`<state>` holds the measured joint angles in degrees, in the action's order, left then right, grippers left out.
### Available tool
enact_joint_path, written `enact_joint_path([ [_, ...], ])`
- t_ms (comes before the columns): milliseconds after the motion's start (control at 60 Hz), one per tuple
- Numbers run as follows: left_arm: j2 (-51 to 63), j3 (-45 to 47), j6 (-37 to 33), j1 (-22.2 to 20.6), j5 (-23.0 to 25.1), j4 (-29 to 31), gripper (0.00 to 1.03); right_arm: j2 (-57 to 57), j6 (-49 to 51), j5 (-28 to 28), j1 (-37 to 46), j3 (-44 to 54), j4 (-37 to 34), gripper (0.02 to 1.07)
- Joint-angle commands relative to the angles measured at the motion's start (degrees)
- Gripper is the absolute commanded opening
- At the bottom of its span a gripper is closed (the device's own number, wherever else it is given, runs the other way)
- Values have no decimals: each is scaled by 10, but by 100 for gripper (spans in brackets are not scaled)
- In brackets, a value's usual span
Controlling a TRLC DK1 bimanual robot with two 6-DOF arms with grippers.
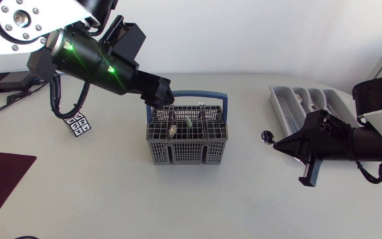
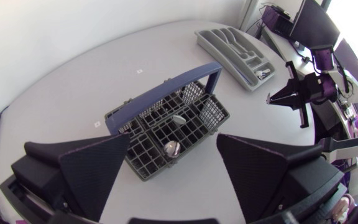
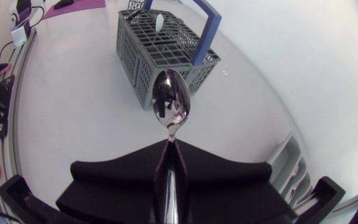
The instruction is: Transfer all utensils from the basket to the drawer tray.
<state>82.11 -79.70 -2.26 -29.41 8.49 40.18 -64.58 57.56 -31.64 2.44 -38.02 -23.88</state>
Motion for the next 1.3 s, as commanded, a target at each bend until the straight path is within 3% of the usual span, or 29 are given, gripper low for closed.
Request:
enact_joint_path([
  [0,-16,22,-15,5,-4,-1,98,-30,98,-18,49,-21,-22,8],
  [217,-24,49,-23,7,-7,-5,98,-171,272,-39,190,-96,-79,8],
  [567,-30,90,-35,9,-9,-16,98,-344,386,-11,320,-233,-56,8],
  [817,-45,112,-41,9,-9,-17,98,-454,428,51,339,-327,-49,10],
  [983,-66,140,-51,2,-8,-20,98,-488,443,91,339,-332,-13,13],
  [1183,-80,157,-55,1,-8,-20,98,-492,447,112,339,-321,13,24],
  [1283,-87,166,-56,-4,-8,-23,98,-468,445,121,338,-304,16,38],
])
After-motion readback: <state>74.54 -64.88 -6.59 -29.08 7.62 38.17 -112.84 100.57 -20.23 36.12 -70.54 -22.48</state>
